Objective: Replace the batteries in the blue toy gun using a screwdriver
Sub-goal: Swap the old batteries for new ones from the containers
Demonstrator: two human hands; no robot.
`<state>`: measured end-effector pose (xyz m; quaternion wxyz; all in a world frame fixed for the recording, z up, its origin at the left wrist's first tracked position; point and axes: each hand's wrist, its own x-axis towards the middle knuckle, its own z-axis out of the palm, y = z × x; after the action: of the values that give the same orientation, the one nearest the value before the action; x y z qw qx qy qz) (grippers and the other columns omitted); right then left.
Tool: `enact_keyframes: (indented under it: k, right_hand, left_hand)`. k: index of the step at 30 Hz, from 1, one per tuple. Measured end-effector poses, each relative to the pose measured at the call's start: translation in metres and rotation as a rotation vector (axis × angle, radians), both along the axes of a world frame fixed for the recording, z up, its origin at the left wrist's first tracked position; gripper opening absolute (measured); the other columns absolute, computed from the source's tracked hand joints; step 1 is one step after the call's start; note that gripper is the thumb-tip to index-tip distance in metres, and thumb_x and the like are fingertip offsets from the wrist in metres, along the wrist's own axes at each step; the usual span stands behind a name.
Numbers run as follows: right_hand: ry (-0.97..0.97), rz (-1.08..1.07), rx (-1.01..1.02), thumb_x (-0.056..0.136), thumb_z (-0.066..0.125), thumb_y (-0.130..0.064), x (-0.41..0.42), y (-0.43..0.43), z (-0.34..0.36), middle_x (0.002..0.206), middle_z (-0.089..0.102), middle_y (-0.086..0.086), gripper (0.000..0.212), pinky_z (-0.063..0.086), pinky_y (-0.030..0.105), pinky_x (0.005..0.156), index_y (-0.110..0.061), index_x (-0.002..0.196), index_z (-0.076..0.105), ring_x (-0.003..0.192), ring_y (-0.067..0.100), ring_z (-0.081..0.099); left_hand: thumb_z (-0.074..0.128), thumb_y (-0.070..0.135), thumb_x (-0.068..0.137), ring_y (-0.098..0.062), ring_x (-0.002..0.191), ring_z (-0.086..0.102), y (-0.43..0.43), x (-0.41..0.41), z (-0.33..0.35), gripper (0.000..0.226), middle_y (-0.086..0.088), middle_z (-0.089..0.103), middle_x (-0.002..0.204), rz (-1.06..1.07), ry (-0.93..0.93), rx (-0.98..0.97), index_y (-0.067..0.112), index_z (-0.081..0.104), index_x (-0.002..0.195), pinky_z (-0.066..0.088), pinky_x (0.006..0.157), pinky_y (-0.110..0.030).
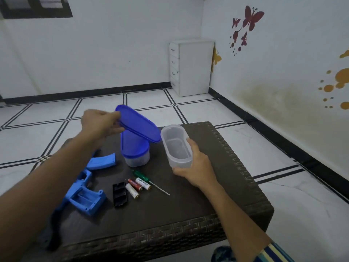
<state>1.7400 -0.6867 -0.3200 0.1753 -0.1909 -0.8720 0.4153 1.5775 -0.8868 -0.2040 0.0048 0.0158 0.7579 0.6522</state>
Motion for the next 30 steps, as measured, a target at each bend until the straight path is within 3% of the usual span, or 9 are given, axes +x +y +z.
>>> enact_keyframes:
  k: [4,7,10,13,15,17,20,24,30]
  right_hand:
    - [-0.001,-0.017,0.077,0.061,0.084,-0.042,-0.004,0.001,-0.008,0.131,0.054,0.002,0.094,0.049,0.031,0.093,-0.03,0.142,0.038,0.115,0.019,0.053]
    - [-0.046,-0.042,0.232,0.063,0.083,-0.052,-0.005,0.001,-0.008,0.154,0.031,0.005,0.097,0.034,0.041,0.11,-0.027,0.144,0.037,0.141,0.027,0.025]
    - [-0.11,-0.089,0.388,0.061,0.072,-0.072,-0.003,-0.004,0.002,0.163,0.006,0.003,0.099,0.024,0.055,0.115,-0.032,0.144,0.034,0.148,0.029,0.003]
    - [-0.066,-0.167,0.511,0.067,0.065,-0.075,0.0,-0.017,0.015,0.162,0.011,0.007,0.09,0.024,0.058,0.11,-0.028,0.14,0.042,0.146,0.031,0.011]
    - [0.073,-0.26,0.638,0.074,0.066,-0.063,0.001,-0.032,0.024,0.152,0.035,0.01,0.068,0.037,0.051,0.095,-0.022,0.127,0.056,0.133,0.033,0.033]
    - [0.275,-0.275,0.729,0.078,0.07,-0.041,-0.001,-0.051,0.031,0.126,0.057,0.008,0.039,0.037,0.039,0.079,-0.018,0.109,0.065,0.11,0.029,0.05]
    - [0.324,0.029,0.525,0.083,0.066,-0.017,-0.003,-0.081,0.034,0.09,0.062,0.003,0.008,0.043,0.029,0.07,-0.012,0.09,0.067,0.083,0.016,0.054]
    - [0.011,0.3,0.425,0.09,0.062,-0.025,-0.008,-0.104,0.024,0.095,0.063,0.002,0.017,0.045,0.026,0.068,-0.014,0.1,0.07,0.082,0.013,0.055]
    - [-0.194,0.343,0.438,0.09,0.065,-0.032,-0.013,-0.108,0.026,0.107,0.057,0.002,0.026,0.038,0.025,0.072,-0.018,0.112,0.064,0.097,0.017,0.056]
  left_hand:
    - [0.063,-0.003,0.08,-0.026,0.069,0.068,-0.021,0.0,-0.037,0.021,-0.018,0.062,0.079,0.124,-0.228,0.228,-0.006,0.055,0.099,0.058,0.051,-0.026]
    - [0.057,-0.004,0.081,-0.03,0.077,0.067,-0.028,0.003,-0.049,0.03,-0.019,0.061,0.088,0.132,-0.333,0.273,-0.001,0.05,0.111,0.058,0.058,-0.031]
    - [0.055,-0.001,0.084,-0.028,0.079,0.063,-0.029,0.005,-0.052,0.029,-0.015,0.056,0.095,0.082,-0.357,0.205,0.003,0.046,0.111,0.056,0.071,-0.034]
    - [0.062,0.006,0.082,-0.031,0.093,0.064,-0.032,0.005,-0.053,0.028,-0.018,0.056,0.106,0.053,-0.329,0.037,0.003,0.05,0.107,0.055,0.065,-0.031]
    - [0.065,0.015,0.079,-0.031,0.093,0.065,-0.037,0.008,-0.053,0.031,-0.021,0.06,0.108,0.088,-0.247,-0.103,0.002,0.055,0.105,0.055,0.062,-0.031]
    - [0.064,0.024,0.077,-0.03,0.088,0.065,-0.044,0.017,-0.053,0.032,-0.017,0.064,0.101,0.131,-0.043,-0.306,0.006,0.058,0.103,0.053,0.066,-0.034]
    - [0.061,0.019,0.079,-0.02,0.084,0.059,-0.05,0.048,-0.061,0.017,-0.002,0.063,0.09,0.054,0.317,-0.529,0.012,0.064,0.093,0.043,0.07,-0.03]
    - [0.051,0.024,0.068,-0.021,0.082,0.058,-0.057,0.076,-0.081,0.02,0.003,0.058,0.084,-0.351,0.516,-0.819,0.02,0.068,0.077,0.048,0.072,-0.037]
    - [0.051,0.024,0.082,-0.012,0.1,0.044,-0.057,0.082,-0.091,0.027,0.011,0.05,0.103,-0.645,0.565,-1.171,0.031,0.061,0.107,0.029,0.075,-0.034]
